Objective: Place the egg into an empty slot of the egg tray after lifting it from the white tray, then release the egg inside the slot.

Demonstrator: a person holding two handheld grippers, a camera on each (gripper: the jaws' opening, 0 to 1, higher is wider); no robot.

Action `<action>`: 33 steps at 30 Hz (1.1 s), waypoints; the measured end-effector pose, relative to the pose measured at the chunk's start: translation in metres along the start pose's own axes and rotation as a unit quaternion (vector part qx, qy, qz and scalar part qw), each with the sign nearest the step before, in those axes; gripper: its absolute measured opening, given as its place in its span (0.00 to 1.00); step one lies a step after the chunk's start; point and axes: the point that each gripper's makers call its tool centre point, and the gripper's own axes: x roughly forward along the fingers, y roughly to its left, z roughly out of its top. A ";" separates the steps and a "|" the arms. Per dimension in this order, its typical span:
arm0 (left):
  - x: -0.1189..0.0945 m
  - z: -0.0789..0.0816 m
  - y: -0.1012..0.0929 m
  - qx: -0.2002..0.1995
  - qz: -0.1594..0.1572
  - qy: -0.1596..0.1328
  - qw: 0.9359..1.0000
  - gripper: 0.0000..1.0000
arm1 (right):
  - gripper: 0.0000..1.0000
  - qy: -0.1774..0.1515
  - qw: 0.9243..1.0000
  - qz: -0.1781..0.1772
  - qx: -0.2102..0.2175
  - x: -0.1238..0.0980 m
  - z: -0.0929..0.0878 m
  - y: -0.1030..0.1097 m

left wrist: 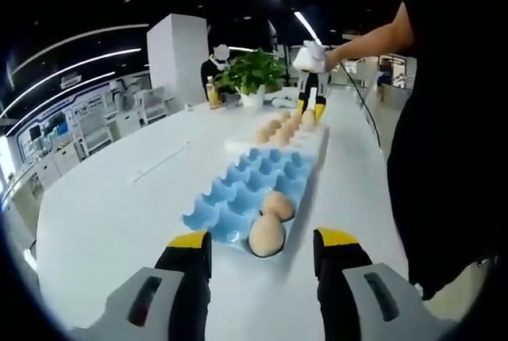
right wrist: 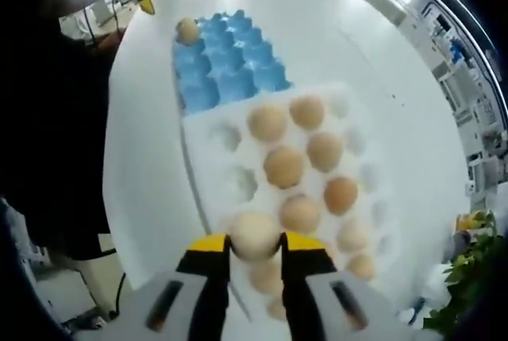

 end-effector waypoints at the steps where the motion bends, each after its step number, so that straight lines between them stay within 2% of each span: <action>1: 0.000 0.000 0.000 -0.002 0.001 0.002 1.000 0.59 | 0.24 0.000 1.000 -0.002 -0.003 0.000 0.001 0.000; 6: 0.002 -0.002 -0.001 -0.008 0.000 0.008 1.000 0.67 | 0.24 -0.006 1.000 0.000 -0.002 -0.001 0.004 0.000; 9: 0.003 -0.001 -0.001 -0.025 0.004 0.004 1.000 0.80 | 0.24 -0.011 1.000 -0.002 -0.003 -0.003 0.008 0.000; 13: 0.003 -0.001 -0.002 -0.033 0.001 0.006 0.999 0.84 | 0.24 -0.016 1.000 -0.001 -0.006 -0.003 0.013 0.002; 33: 0.002 -0.001 -0.002 -0.031 0.005 0.006 0.999 0.81 | 0.24 -0.045 0.998 0.009 -0.044 0.001 0.052 0.012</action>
